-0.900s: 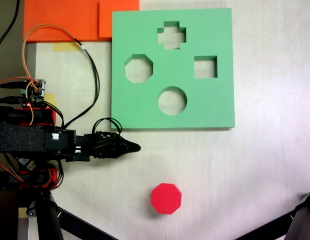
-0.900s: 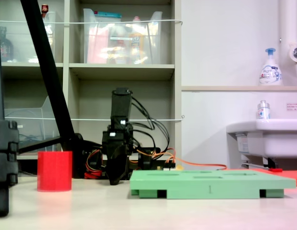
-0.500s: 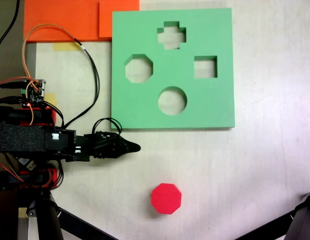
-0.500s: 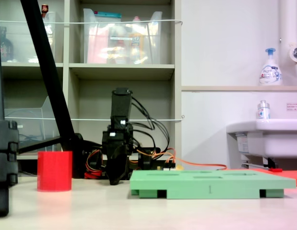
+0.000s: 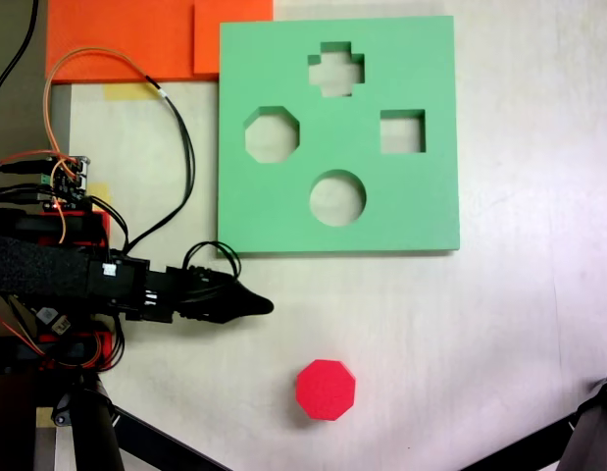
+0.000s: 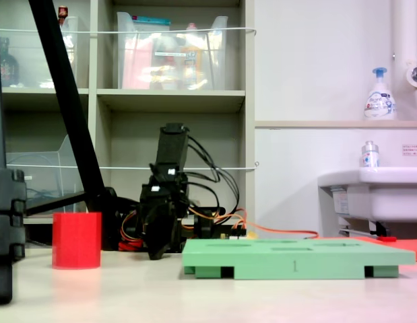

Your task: Put the octagonal pillar block into the corresponding hole

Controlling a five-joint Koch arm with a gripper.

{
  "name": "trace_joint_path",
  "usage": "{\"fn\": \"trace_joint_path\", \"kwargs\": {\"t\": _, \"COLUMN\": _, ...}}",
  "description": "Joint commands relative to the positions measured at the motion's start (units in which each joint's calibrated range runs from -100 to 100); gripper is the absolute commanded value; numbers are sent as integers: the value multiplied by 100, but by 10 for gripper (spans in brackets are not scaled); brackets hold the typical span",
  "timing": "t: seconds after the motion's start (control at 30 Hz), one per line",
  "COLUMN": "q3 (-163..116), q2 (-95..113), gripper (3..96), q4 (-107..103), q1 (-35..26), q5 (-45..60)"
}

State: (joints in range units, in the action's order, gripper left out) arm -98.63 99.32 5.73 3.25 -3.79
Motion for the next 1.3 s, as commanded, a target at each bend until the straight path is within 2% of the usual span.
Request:
{"fn": "trace_joint_path", "kwargs": {"t": 0.03, "q3": -137, "q2": 68, "gripper": 518, "q4": -443, "q1": 49, "q5": -884}}
{"fn": "trace_joint_path", "kwargs": {"t": 0.13, "q3": -137, "q2": 68, "gripper": 514, "q4": 299, "q1": 117, "q5": -2173}}
{"fn": "trace_joint_path", "kwargs": {"t": 0.23, "q3": -137, "q2": 68, "gripper": 479, "q4": -135, "q1": 371, "q5": -2686}}
{"fn": "trace_joint_path", "kwargs": {"t": 0.3, "q3": 172, "q2": 68, "gripper": 475, "q4": -1309, "q1": 405, "q5": -3053}}
{"fn": "trace_joint_path", "kwargs": {"t": 0.4, "q3": 2315, "q2": 68, "gripper": 468, "q4": -4535, "q1": 474, "q5": -3604}}
{"fn": "trace_joint_path", "kwargs": {"t": 0.5, "q3": 3970, "q2": 68, "gripper": 468, "q4": -6567, "q1": 479, "q5": -3746}}
{"fn": "trace_joint_path", "kwargs": {"t": 0.67, "q3": 6014, "q2": 68, "gripper": 466, "q4": -8271, "q1": 513, "q5": -3751}}
{"fn": "trace_joint_path", "kwargs": {"t": 0.83, "q3": 8896, "q2": -1901, "gripper": 470, "q4": -10245, "q1": 542, "q5": -3756}}
{"fn": "trace_joint_path", "kwargs": {"t": 0.9, "q3": 10411, "q2": -3228, "gripper": 532, "q4": -10573, "q1": 567, "q5": -3751}}
{"fn": "trace_joint_path", "kwargs": {"t": 1.03, "q3": 11159, "q2": -4024, "gripper": 654, "q4": -10573, "q1": 650, "q5": -3770}}
{"fn": "trace_joint_path", "kwargs": {"t": 1.2, "q3": 11578, "q2": -5183, "gripper": 921, "q4": -10573, "q1": 801, "q5": -3878}}
{"fn": "trace_joint_path", "kwargs": {"t": 1.23, "q3": 11588, "q2": -5365, "gripper": 952, "q4": -10573, "q1": 825, "q5": -3897}}
{"fn": "trace_joint_path", "kwargs": {"t": 1.3, "q3": 11588, "q2": -5728, "gripper": 954, "q4": -10573, "q1": 894, "q5": -3917}}
